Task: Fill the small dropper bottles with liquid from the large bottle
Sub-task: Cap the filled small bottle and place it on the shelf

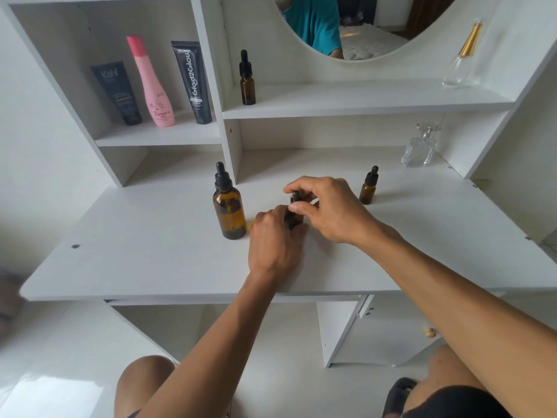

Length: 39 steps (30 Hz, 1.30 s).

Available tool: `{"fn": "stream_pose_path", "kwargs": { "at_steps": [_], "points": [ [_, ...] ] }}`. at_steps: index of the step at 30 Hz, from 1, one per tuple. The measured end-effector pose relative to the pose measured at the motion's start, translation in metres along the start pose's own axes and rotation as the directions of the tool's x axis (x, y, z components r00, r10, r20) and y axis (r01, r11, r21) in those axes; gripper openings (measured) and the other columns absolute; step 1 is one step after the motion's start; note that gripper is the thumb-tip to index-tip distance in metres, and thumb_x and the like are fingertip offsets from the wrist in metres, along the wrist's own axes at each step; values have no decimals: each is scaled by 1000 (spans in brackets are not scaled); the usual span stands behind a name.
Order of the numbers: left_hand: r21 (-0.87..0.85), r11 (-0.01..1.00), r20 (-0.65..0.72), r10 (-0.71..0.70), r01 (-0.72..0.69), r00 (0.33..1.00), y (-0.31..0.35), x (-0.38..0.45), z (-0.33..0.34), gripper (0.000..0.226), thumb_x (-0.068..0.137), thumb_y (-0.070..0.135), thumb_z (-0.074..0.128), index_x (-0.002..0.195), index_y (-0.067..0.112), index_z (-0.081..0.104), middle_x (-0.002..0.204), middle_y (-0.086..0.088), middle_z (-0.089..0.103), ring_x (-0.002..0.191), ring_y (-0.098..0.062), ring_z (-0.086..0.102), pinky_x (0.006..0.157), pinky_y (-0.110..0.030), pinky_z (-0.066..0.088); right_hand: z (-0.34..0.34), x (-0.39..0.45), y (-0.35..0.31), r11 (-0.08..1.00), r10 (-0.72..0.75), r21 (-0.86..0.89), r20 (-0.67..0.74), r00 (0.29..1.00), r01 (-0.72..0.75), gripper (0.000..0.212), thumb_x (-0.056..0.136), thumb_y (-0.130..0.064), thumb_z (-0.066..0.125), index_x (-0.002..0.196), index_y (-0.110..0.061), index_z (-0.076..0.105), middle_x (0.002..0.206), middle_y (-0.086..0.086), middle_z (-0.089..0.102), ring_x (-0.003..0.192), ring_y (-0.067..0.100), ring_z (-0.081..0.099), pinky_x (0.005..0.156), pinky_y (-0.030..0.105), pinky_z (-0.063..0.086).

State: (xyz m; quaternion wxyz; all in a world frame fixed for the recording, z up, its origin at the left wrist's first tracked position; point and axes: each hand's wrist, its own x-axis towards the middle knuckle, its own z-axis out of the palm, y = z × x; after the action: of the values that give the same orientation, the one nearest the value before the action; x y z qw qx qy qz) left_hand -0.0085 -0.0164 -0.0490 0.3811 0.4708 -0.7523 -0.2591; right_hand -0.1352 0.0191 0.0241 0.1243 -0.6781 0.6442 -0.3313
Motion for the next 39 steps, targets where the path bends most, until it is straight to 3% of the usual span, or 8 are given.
{"fn": "stream_pose_path", "kwargs": {
  "at_steps": [8, 11, 14, 17, 20, 22, 25, 39],
  "points": [
    [34, 999, -6, 17, -17, 1000, -1, 0, -1, 14, 90, 28, 68, 93, 14, 70, 84, -4, 73, 81, -31, 61, 70, -48, 55, 4, 0, 0, 1000, 8, 16, -18, 1000, -7, 27, 87, -25, 77, 113, -17, 71, 93, -3, 70, 87, 14, 64, 79, 24, 52],
    [16, 1000, -3, 9, -9, 1000, -1, -1, -2, 18, 90, 31, 66, 96, 15, 71, 85, -3, 74, 82, -31, 62, 70, -49, 56, 2, 1, -1, 1000, 23, 15, -5, 1000, -23, 31, 87, -30, 76, 117, -21, 70, 101, -6, 71, 90, 11, 66, 73, 13, 46],
    [9, 1000, -1, 0, 0, 1000, 0, -1, -2, 19, 89, 31, 67, 99, 14, 71, 89, -2, 75, 87, -31, 64, 72, -48, 56, -2, 0, -1, 997, 55, 54, 8, 998, -55, 29, 90, -21, 70, 119, -24, 69, 104, -12, 71, 96, 3, 66, 67, 1, 38],
    [12, 1000, 7, -12, 12, 1000, -1, 0, -2, 20, 88, 30, 70, 103, 17, 72, 92, 0, 76, 91, -28, 65, 76, -46, 56, -5, 0, -2, 996, 57, 64, 10, 998, -58, 26, 91, -16, 69, 115, -22, 71, 100, -10, 73, 97, 5, 67, 72, 6, 43],
    [12, 1000, 6, -25, 25, 1000, -2, 0, -2, 21, 87, 32, 69, 103, 18, 72, 93, 1, 76, 93, -26, 66, 77, -45, 57, -5, 1, -2, 995, 70, 64, -5, 998, -70, 26, 88, -26, 75, 114, -23, 72, 99, -6, 73, 95, 7, 67, 77, 13, 49],
    [15, 1000, 8, -23, 23, 1000, -2, -1, -1, 19, 87, 33, 68, 99, 18, 70, 89, 2, 75, 89, -27, 65, 75, -45, 56, -6, 1, -2, 996, 66, 61, -4, 998, -66, 29, 86, -29, 76, 115, -24, 72, 101, -8, 73, 96, 5, 66, 71, 8, 44],
    [22, 999, 6, -24, 24, 1000, -1, 0, -2, 16, 88, 31, 69, 97, 19, 70, 87, 0, 73, 87, -29, 62, 74, -45, 55, -8, 1, -2, 995, 64, 73, 9, 998, -65, 28, 89, -19, 72, 116, -24, 72, 104, -11, 74, 99, 1, 66, 69, 2, 40],
    [19, 1000, -4, -24, 24, 1000, 3, -2, -4, 15, 89, 26, 72, 101, 17, 72, 91, 2, 76, 90, -27, 64, 77, -46, 56, -9, 1, -3, 995, 77, 55, 18, 997, -78, 27, 86, -17, 75, 113, -23, 73, 97, -8, 74, 94, 6, 68, 69, 3, 40]
  ]
}}
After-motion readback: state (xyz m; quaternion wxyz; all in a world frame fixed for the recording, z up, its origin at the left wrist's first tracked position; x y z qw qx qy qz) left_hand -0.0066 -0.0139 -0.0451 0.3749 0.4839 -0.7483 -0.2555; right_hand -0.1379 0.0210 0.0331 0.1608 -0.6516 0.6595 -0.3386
